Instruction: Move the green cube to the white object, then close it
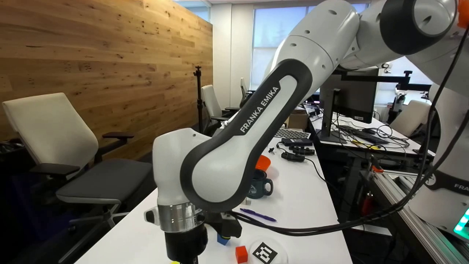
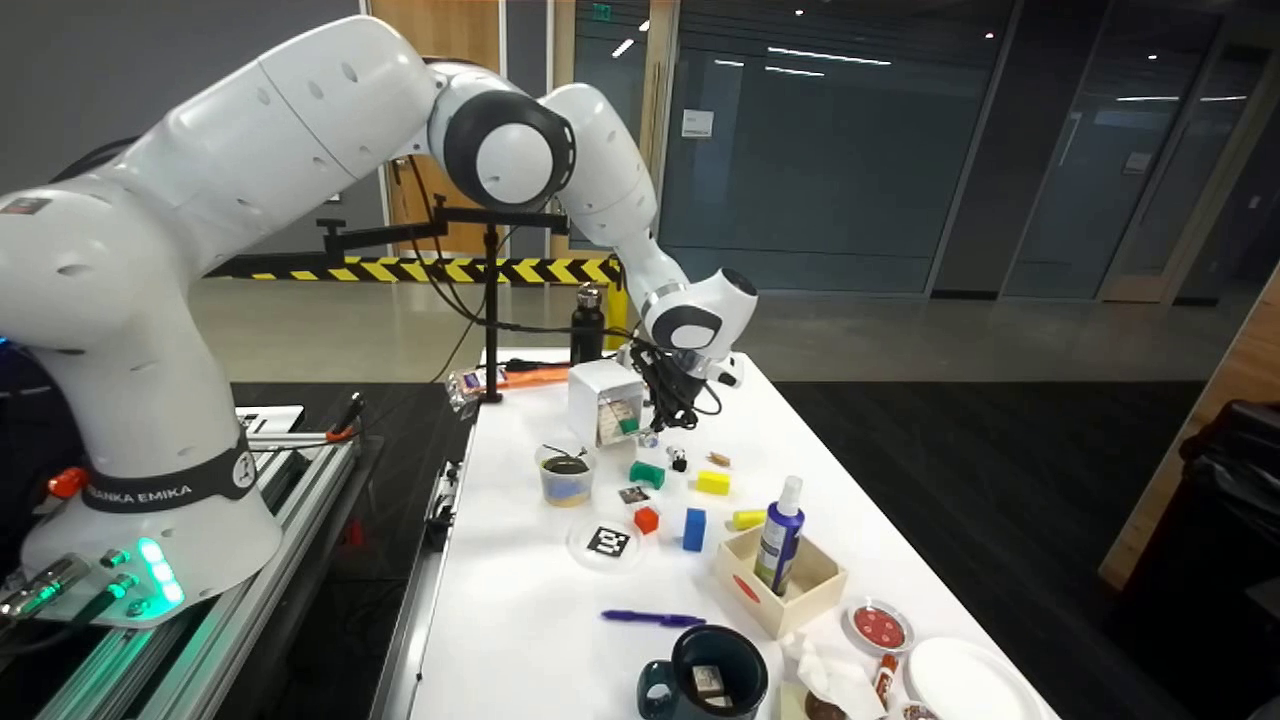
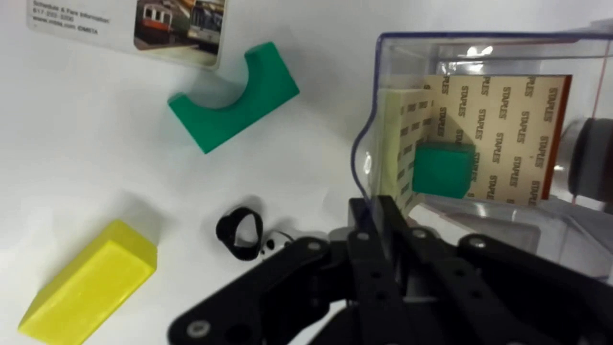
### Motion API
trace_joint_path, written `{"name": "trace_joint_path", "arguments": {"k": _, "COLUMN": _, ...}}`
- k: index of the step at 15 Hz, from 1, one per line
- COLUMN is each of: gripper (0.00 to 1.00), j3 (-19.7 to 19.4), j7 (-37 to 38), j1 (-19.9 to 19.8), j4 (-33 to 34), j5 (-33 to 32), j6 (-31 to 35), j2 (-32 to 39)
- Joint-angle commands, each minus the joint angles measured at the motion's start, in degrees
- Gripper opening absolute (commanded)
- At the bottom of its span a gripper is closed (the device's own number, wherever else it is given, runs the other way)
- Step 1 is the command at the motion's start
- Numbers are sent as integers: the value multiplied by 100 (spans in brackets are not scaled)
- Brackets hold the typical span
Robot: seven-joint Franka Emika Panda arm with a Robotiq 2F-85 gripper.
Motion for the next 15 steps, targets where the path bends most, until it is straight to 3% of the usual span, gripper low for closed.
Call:
{"name": "trace_joint_path", "arguments": {"k": 1, "gripper": 2, "j3": -447, "j7": 610, "j1": 383, "j4": -445, "j5": -535, "j6": 873, "j2": -258}}
{"name": "trace_joint_path", "arguments": {"k": 6, "gripper": 2, "j3": -1062, "j7": 1552, "j1": 928, "j4": -771, "j5": -1134, "j6": 1657, "j2": -507}}
{"name": "trace_joint_path", "arguments": {"k": 15, "gripper": 2, "j3": -2857, "j7": 3673, "j1": 2473, "j4": -1025, "j5": -2529, "j6": 2244, "j2": -645}}
